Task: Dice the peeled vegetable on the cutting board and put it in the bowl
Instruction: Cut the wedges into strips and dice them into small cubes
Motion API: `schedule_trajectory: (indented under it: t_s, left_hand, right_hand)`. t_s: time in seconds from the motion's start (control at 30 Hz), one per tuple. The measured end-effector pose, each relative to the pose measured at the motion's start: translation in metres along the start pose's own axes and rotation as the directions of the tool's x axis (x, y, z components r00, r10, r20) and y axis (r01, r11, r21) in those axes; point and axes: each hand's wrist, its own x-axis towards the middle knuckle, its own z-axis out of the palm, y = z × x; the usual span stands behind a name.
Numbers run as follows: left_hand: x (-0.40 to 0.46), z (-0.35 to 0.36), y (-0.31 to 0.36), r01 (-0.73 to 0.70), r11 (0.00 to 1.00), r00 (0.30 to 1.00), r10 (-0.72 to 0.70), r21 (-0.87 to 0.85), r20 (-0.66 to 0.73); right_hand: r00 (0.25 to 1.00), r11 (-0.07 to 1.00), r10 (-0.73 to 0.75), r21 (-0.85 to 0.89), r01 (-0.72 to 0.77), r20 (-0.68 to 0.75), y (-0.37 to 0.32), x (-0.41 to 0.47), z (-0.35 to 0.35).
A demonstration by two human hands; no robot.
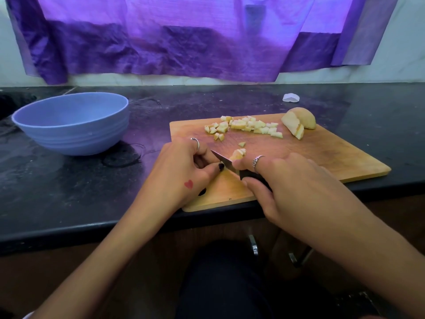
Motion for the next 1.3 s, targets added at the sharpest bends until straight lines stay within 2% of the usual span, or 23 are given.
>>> schedule_trajectory:
  t_s: [0.13,0.2,0.3,0.43,0.53,0.63,0.83,1.0,1.17,1.3]
  left_hand:
    - [-0.001,0.001,0.002,0.009,1.0,1.0,-0.008,0.009,-0.017]
    - [0.0,0.003,0.001,0.003,0.999,1.0,-0.002,0.036,-0.03]
    - [0.001,0.004,0.001,0.01,0.997,1.0,-0.007,0.08,-0.029]
    - [0.006,-0.001,0.01,-0.029,0.986,0.999,0.031,0.163,-0.007]
    - [0.019,-0.001,0.014,-0.059,0.964,0.998,0.058,0.261,0.01]
    - [0.036,0.002,0.011,-0.075,0.945,0.997,0.074,0.318,0.014]
    - [0.046,0.008,0.009,-0.063,0.932,0.995,0.084,0.357,-0.044]
    - [0.042,0.005,0.002,-0.039,0.918,0.977,0.117,0.394,-0.176]
    - [0.038,0.004,-0.003,-0.035,0.887,0.963,0.153,0.46,-0.221]
    - [0.037,0.005,-0.004,-0.024,0.889,0.952,0.16,0.458,-0.262]
  right_hand:
    - [0.996,0.997,-0.062,0.042,0.065,-0.066,0.007,-0.004,0.004]
    - [0.992,0.995,-0.095,0.002,0.096,-0.08,0.011,-0.006,0.006]
    - [0.992,0.996,-0.09,0.014,0.091,-0.092,0.02,-0.004,0.005]
    - [0.992,0.95,-0.085,0.292,0.109,-0.093,0.038,0.003,-0.002]
    - [0.989,0.912,-0.056,0.397,0.106,-0.134,0.062,0.004,-0.005]
    - [0.979,0.905,-0.101,0.393,0.164,-0.178,0.09,-0.003,-0.007]
    - [0.975,0.911,-0.209,0.346,0.224,-0.081,0.111,-0.009,-0.009]
    - [0.981,0.944,-0.138,0.281,0.172,-0.137,0.118,0.036,0.007]
    - [0.98,0.977,-0.027,0.201,0.067,-0.198,0.124,0.073,0.023]
    - [0.967,0.955,0.053,0.294,0.024,-0.25,0.135,0.066,0.021]
